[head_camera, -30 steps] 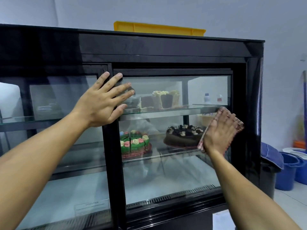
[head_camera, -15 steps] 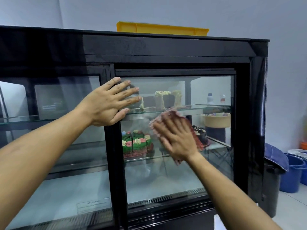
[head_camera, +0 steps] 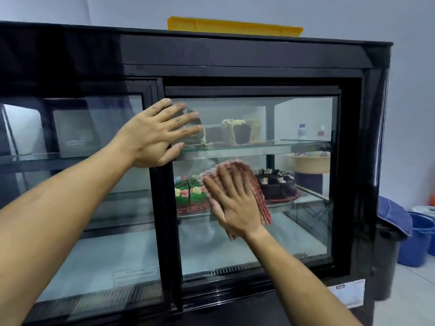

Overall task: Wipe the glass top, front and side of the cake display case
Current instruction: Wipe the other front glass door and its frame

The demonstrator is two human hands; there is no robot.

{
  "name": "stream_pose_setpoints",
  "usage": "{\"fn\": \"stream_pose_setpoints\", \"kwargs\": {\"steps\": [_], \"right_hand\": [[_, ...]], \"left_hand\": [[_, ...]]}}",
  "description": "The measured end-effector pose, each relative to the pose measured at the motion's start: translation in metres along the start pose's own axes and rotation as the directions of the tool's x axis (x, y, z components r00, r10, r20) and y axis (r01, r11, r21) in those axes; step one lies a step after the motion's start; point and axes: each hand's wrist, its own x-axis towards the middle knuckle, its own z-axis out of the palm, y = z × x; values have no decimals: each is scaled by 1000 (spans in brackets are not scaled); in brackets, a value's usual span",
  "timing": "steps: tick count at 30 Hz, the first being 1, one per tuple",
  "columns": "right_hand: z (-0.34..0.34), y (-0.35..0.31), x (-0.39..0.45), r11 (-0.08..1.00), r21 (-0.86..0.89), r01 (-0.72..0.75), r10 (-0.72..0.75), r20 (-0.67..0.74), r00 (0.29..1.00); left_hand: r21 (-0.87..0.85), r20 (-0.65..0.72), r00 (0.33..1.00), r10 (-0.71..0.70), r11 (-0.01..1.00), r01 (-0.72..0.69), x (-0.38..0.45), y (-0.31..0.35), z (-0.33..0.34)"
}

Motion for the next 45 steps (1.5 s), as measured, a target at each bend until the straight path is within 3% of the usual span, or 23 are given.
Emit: {"fn": "stream_pose_setpoints", "kwargs": {"steps": [2,4,6,8,9,11,14,15,16,18,19,21,24,26,28,31,32,34,36,39,41,43,45], "right_hand": [[-4,21,4,977,-56,206,-205,23,978],[-10,64,-2,978,-96,187,-184,37,982],[-16,112,-17,983,-115,-146,143,-37,989],[-25,148,-37,836,-26,-549,546,-69,835],[-27,156,-46,744,26,-668,668,-54,742],[-24,152,-55,632,101,-768,773,-11,635],[-15,98,-40,581,120,-805,814,-82,575],[-12,69,-32,604,113,-789,797,-101,596],[-10,36,-24,680,73,-730,733,-104,672],[-1,-28,-13,911,28,-412,412,-29,911],[5,-55,-12,978,46,-205,205,-1,979],[16,-71,-17,996,59,60,-61,21,998],[12,-25,-23,999,23,36,-37,39,999],[4,28,-34,986,-36,-164,164,0,986],[-6,90,-46,889,-79,-452,451,-33,892],[-18,142,-57,557,96,-825,827,26,562],[-20,141,-56,457,145,-878,882,52,468],[-17,114,-48,378,175,-909,921,27,388],[-11,64,-37,442,122,-889,897,-36,441],[4,-27,-22,803,97,-587,592,-21,806],[17,-68,-23,958,106,-267,267,20,964],[19,-61,-23,992,84,-95,94,9,995],[14,-19,-27,998,13,-61,61,0,998]], "left_hand": [[-6,3,1000,3,1000,-3,0,0,0],[-11,2,1000,0,1000,0,0,-1,0],[-14,-2,1000,-6,1000,6,0,-1,2],[-13,-6,1000,-16,1000,16,-1,0,2],[-14,-12,1000,-18,1000,18,-1,0,3],[-24,-19,1000,-20,1000,19,-1,0,3],[-37,-14,1000,-21,999,20,0,0,4],[-39,-15,1000,-23,999,22,0,0,4],[-40,-20,999,-28,999,27,-1,0,4],[-39,-32,999,-31,999,30,-1,1,6],[-40,-37,999,-32,999,31,-1,1,7],[-44,-46,998,-43,998,41,-3,2,9],[-50,-61,997,-48,998,45,-3,2,11],[-59,-78,996,-48,997,44,-3,3,13],[-60,-88,995,-51,997,46,-3,3,12],[-50,-87,995,-51,998,47,-3,3,12],[-47,-81,995,-50,998,46,-3,4,12],[-35,-71,996,-50,998,48,-4,4,13],[-28,-64,997,-52,998,50,-4,3,11],[-21,-67,996,-53,998,52,-4,5,11],[-2,-62,997,-53,999,53,-4,5,13],[4,-55,997,-50,999,50,-5,3,13],[3,-63,997,-52,999,52,-4,3,12]]}}
